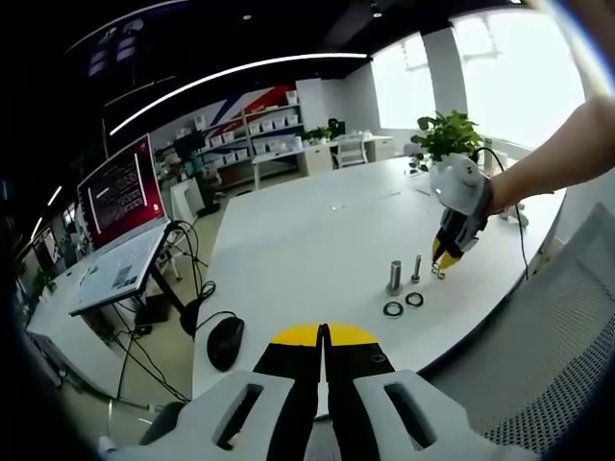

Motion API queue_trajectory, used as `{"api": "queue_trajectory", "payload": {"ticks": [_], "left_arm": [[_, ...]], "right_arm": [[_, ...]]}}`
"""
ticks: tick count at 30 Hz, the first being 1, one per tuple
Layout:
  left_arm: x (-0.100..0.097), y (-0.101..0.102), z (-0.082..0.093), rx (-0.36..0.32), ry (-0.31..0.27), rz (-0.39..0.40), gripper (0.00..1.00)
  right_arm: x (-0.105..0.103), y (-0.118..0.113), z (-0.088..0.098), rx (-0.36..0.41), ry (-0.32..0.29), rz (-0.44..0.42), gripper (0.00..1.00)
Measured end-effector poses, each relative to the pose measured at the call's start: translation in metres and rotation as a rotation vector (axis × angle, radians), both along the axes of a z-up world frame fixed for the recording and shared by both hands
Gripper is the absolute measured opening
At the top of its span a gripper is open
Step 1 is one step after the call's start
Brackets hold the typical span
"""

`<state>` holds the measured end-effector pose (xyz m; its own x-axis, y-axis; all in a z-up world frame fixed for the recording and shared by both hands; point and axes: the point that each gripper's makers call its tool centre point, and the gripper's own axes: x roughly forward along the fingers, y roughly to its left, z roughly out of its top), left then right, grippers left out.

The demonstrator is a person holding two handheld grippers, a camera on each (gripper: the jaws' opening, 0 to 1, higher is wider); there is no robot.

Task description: Place the washer onto the threaded stud by aligning its center hole with the stud, sliding it down to the base, and recovering from edge contact or off-axis alignment until the washer reaches the visible bottom stop.

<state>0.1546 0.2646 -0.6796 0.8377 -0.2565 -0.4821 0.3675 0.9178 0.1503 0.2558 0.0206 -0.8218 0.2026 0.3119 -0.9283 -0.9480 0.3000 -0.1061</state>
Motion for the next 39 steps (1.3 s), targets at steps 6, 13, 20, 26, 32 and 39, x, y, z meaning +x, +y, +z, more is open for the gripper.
{"api": "queue_trajectory", "payload": {"ticks": [6,13,20,26,32,39], "left_arm": [[0.0,0.0,0.0,-0.001,-0.002,0.0,0.0],[0.0,0.0,0.001,-0.001,-0.003,0.001,0.0],[0.0,0.0,0.001,-0.001,-0.003,0.003,0.0],[0.001,0.001,0.001,-0.001,-0.002,0.004,0.0],[0.001,0.001,0.001,-0.003,-0.004,0.006,0.0],[0.001,0.001,0.001,-0.004,-0.005,0.006,0.0]], "right_arm": [[0.007,0.005,0.013,0.021,-0.023,-0.005,0.14],[0.015,0.014,0.025,0.048,-0.046,-0.008,0.14],[0.022,0.021,0.026,0.053,-0.048,-0.006,0.14],[0.022,0.026,0.022,0.031,-0.03,0.021,0.14],[0.024,0.027,0.017,0.012,0.011,0.035,0.14],[0.026,0.026,0.012,-0.015,0.024,0.052,0.14]]}}
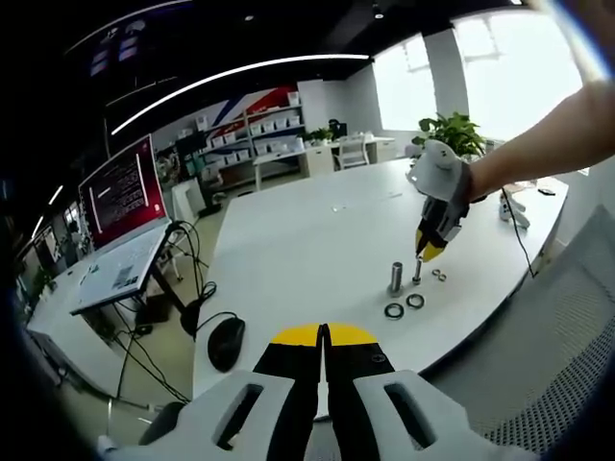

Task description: Place the washer onto the threaded stud by aligning its center hole with the stud, sliding it down to the base, and recovering from edge contact or off-axis alignment until the washer reaches the visible bottom stop.

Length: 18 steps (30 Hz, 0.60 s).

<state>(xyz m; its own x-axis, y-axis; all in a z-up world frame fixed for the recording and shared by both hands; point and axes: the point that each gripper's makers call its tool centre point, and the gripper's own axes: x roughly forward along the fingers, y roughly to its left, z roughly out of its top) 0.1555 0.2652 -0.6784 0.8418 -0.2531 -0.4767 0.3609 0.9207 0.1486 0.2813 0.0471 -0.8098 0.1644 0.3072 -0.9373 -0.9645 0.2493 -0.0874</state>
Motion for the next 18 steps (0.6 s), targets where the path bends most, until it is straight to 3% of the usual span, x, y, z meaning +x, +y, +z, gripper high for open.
{"api": "queue_trajectory", "payload": {"ticks": [18], "left_arm": [[0.0,0.0,-0.001,-0.001,0.003,0.002,0.0]], "right_arm": [[0.0,0.0,-0.023,-0.049,0.029,0.012,0.15]]}}
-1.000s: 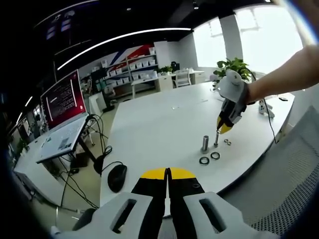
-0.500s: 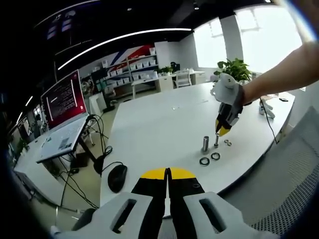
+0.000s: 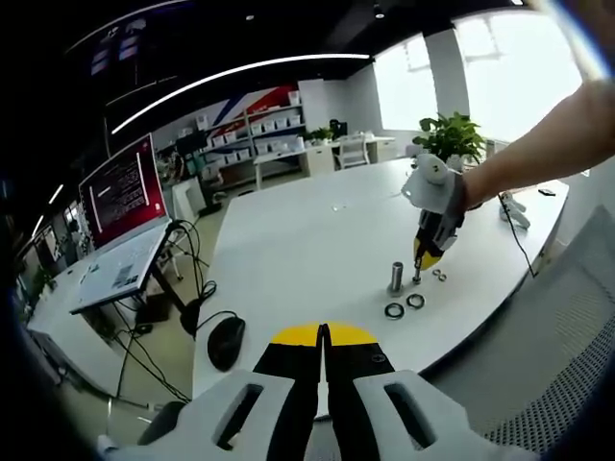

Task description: Place the washer onto the threaded stud by aligning its center hole with the stud, sliding it down to the base, and recovering from edge contact or off-axis alignment until the washer reaches the visible bottom stop.

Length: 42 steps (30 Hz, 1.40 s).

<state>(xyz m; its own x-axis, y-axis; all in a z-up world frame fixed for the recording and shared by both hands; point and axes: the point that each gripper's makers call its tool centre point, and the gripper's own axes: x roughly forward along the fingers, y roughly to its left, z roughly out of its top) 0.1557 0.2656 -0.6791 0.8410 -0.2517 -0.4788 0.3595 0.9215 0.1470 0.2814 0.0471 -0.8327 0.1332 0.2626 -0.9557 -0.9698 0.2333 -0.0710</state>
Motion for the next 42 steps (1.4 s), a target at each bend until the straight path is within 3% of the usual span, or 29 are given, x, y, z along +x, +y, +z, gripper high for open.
{"api": "queue_trajectory", "payload": {"ticks": [19,31,42], "left_arm": [[0.0,0.0,0.0,-0.003,0.0,0.004,0.0],[0.0,0.0,0.0,-0.002,0.002,0.001,0.0],[-0.001,0.0,0.0,-0.002,-0.002,-0.004,0.0]], "right_arm": [[0.001,-0.002,-0.022,-0.021,0.024,-0.018,0.15],[-0.001,-0.014,-0.017,0.023,0.018,-0.073,0.24],[-0.015,-0.039,-0.015,0.049,0.027,-0.158,0.25]]}}
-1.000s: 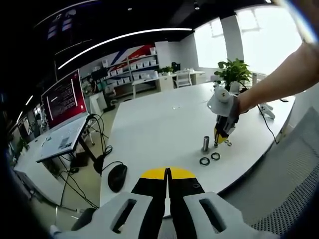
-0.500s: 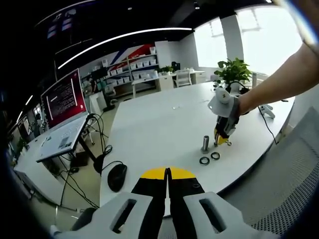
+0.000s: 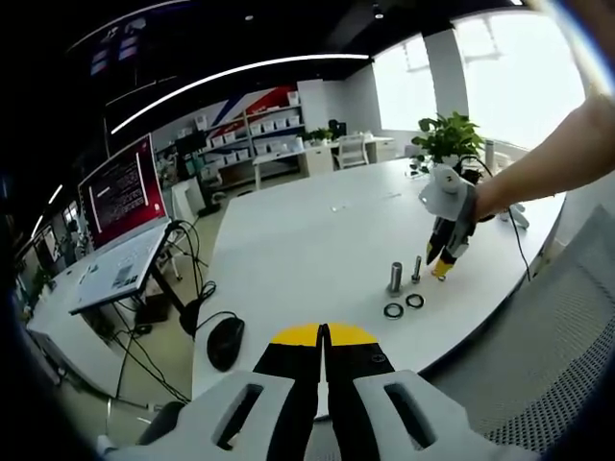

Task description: Place the washer onto the threaded stud by aligning its center hole with the stud, sliding it down to the base, and recovering from edge contact or off-axis alignment until the washer reaches the visible bottom stop.

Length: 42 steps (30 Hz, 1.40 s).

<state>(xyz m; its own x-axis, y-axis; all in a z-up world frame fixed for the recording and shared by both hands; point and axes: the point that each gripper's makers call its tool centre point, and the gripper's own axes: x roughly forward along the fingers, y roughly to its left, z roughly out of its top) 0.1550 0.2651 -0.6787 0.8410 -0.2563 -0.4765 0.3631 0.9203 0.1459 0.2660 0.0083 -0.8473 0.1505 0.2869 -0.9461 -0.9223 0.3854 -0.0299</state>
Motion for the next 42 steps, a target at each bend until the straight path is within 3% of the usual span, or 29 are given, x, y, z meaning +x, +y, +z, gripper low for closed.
{"api": "queue_trajectory", "payload": {"ticks": [13,23,42], "left_arm": [[0.0,0.0,0.001,-0.001,-0.004,0.001,0.0],[0.0,0.001,0.001,-0.001,-0.004,0.003,0.0],[0.001,0.001,0.001,-0.004,-0.01,0.006,0.0]], "right_arm": [[-0.012,-0.015,-0.005,0.02,0.031,-0.061,0.25],[-0.021,-0.016,-0.014,0.002,0.059,-0.055,0.24],[-0.015,-0.018,-0.022,-0.045,0.06,-0.026,0.22]]}}
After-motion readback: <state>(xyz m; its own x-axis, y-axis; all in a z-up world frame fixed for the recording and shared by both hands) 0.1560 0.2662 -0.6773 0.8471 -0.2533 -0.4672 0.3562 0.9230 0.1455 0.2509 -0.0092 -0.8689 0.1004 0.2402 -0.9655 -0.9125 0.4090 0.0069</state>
